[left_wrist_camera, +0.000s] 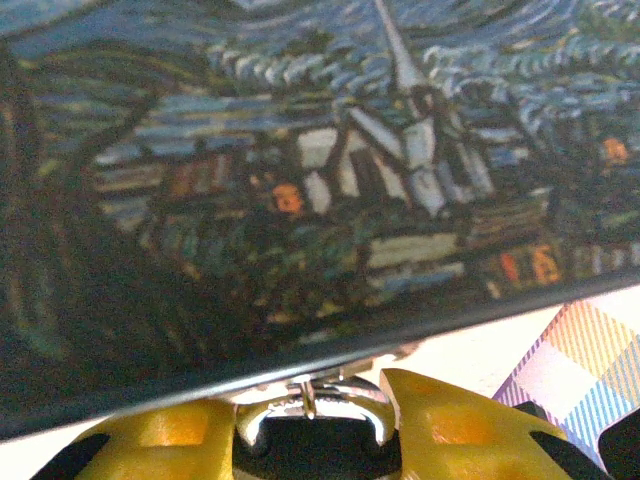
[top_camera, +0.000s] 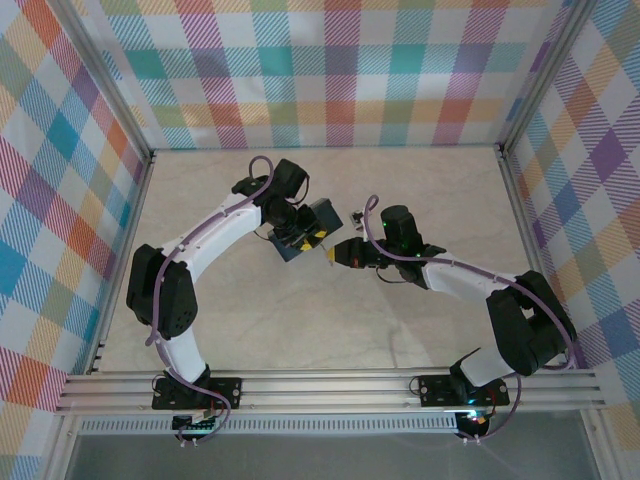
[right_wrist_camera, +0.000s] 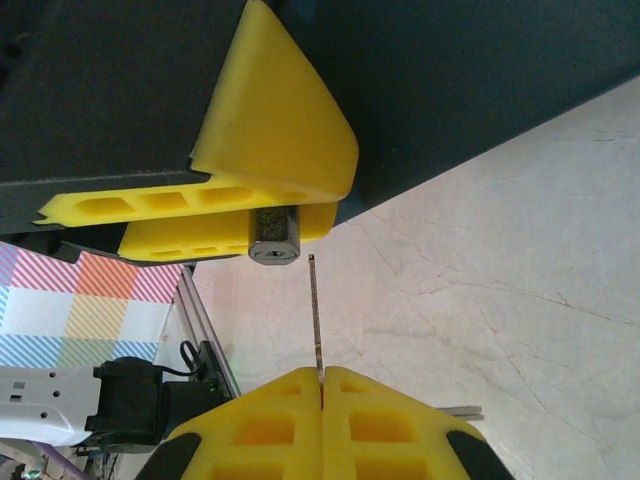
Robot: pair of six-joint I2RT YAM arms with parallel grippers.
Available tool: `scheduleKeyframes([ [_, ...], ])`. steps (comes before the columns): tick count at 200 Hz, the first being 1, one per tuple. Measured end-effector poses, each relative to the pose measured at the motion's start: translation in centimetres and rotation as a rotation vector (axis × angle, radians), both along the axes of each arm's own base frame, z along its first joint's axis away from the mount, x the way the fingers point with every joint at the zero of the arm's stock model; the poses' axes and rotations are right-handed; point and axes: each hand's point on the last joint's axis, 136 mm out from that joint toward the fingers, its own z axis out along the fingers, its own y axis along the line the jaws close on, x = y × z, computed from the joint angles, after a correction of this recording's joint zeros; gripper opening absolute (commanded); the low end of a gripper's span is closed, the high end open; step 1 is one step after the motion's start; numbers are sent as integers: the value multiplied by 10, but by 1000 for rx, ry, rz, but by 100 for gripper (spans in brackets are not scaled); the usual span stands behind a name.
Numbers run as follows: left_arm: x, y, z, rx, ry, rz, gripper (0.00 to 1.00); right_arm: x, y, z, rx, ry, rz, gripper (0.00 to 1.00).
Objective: Unlock the padlock with the key
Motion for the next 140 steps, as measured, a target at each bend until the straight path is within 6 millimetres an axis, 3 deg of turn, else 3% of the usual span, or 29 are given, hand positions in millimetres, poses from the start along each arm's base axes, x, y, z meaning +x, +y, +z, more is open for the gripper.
scheduleKeyframes([
  [140,-1,0,0,-4,3,-5,8,-11,8,5,18,-25,64,0],
])
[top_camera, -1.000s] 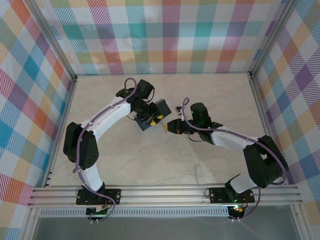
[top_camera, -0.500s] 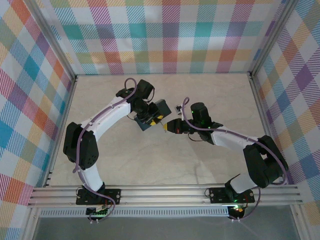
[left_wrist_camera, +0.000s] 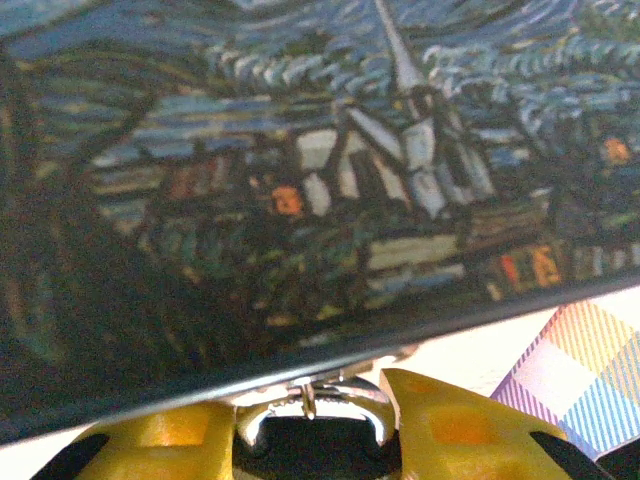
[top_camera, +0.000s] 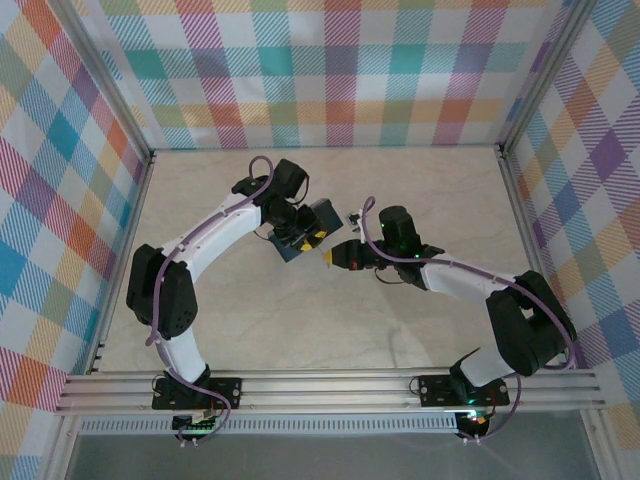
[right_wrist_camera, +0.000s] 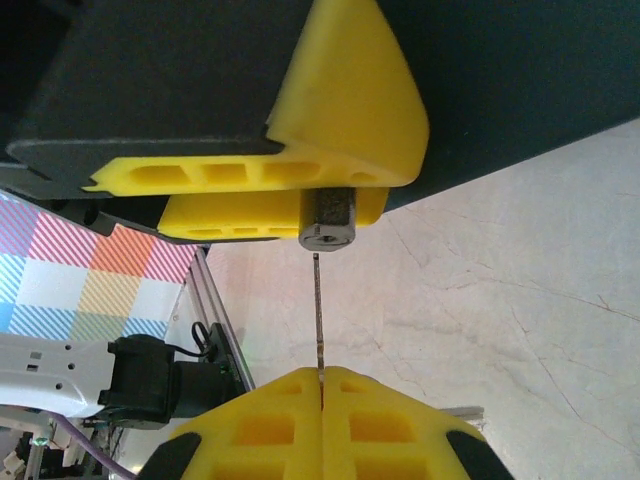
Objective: Unlock the padlock with the key
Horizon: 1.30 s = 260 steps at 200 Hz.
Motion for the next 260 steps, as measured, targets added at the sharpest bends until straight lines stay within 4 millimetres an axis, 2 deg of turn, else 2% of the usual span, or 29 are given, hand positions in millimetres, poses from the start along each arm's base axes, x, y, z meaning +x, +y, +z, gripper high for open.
scheduleKeyframes([
  [99,-2,3,-2,12,9,-10,9,9,-4,-7,-46,-28,-48,0],
  [158,-3,4,-2,13,11,-9,9,13,-2,-3,-31,-51,-51,0],
  [260,5,13,-1,6,12,14,8,7,2,-2,-16,-47,-13,0],
])
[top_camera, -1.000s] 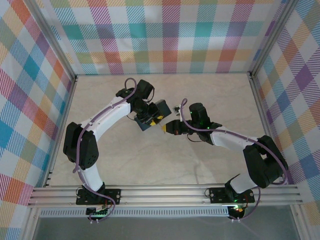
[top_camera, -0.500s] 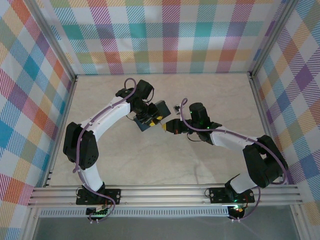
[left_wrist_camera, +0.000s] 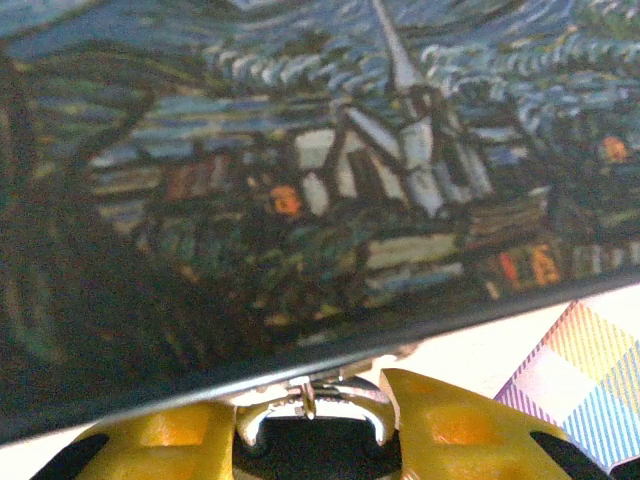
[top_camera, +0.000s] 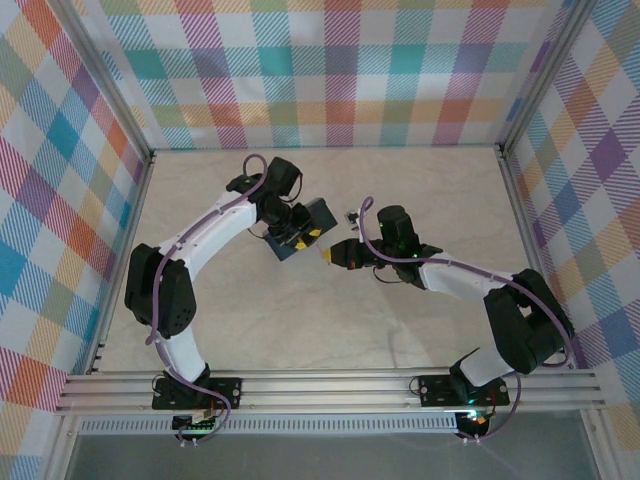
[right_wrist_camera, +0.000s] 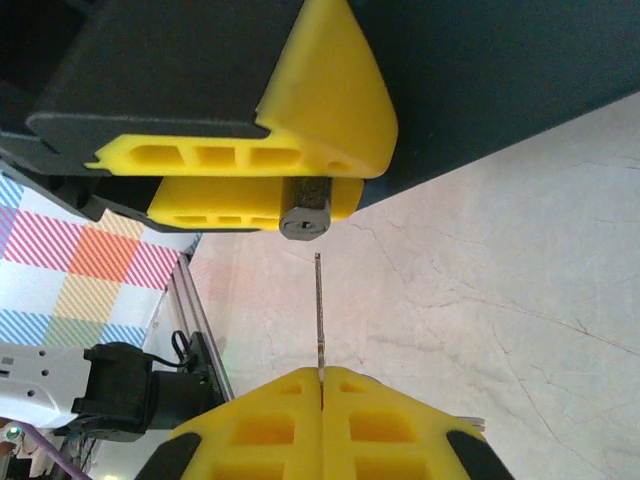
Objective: Unlock the padlock with the key
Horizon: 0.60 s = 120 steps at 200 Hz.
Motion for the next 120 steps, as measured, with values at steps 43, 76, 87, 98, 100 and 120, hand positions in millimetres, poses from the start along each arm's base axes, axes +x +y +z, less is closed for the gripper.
scheduleKeyframes([
  [43,-1,-1,0,-4,2,-3,9,-5,4,1,0,-11,25,0],
  [76,-1,-1,0,-6,2,-6,9,-1,6,3,3,-22,24,0],
  [87,-1,-1,0,-5,3,-6,9,0,6,3,1,-23,20,0],
  [98,-2,-1,-1,-4,5,-6,9,1,6,2,-1,-24,17,0],
  [100,-2,-1,-1,-4,5,-6,9,1,6,2,-2,-23,15,0],
  [120,-3,0,-3,-1,11,-6,9,3,6,2,-5,-27,8,0],
])
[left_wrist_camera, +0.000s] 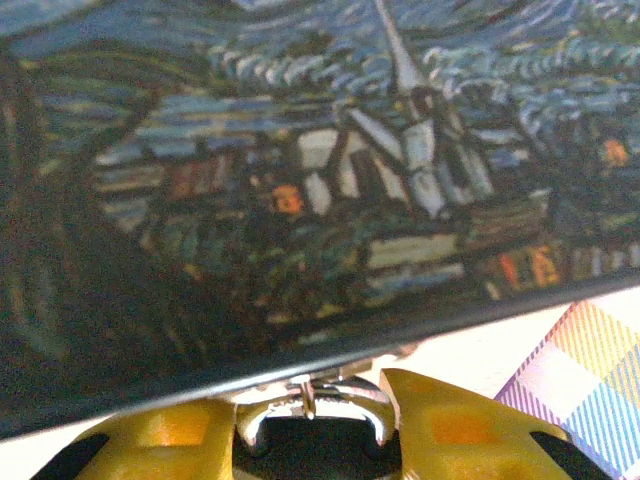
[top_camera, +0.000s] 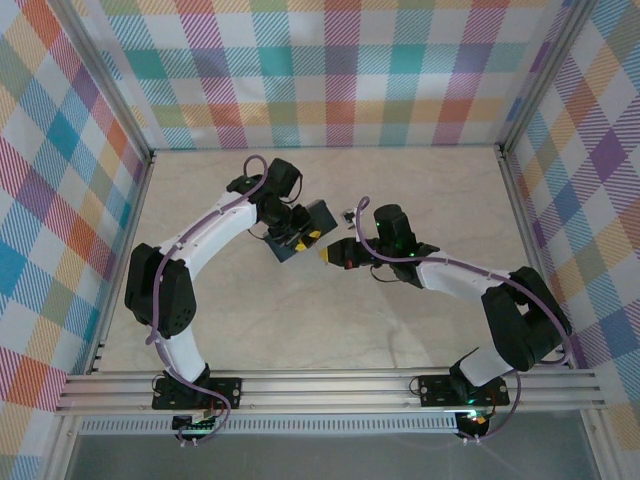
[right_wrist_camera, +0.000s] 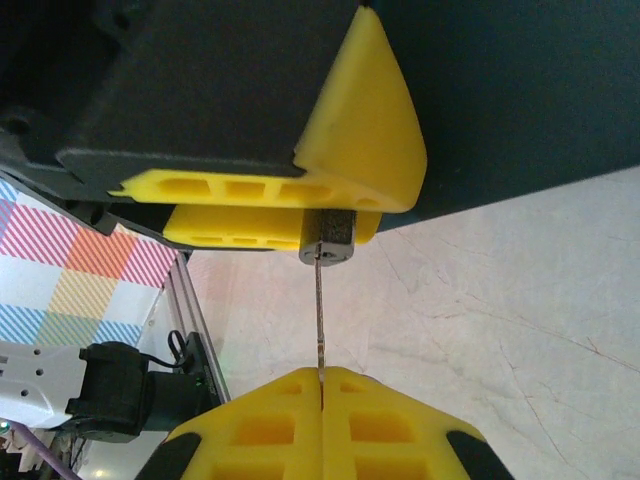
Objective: Unlock the padlock with the key
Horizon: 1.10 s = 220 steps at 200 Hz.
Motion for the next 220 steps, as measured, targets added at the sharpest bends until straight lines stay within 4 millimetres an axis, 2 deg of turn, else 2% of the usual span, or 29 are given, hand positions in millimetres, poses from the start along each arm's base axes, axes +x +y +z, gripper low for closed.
scheduleKeyframes([
  [220,3,2,-1,18,-18,-2,9,9,5,-3,-28,29,-3,0],
])
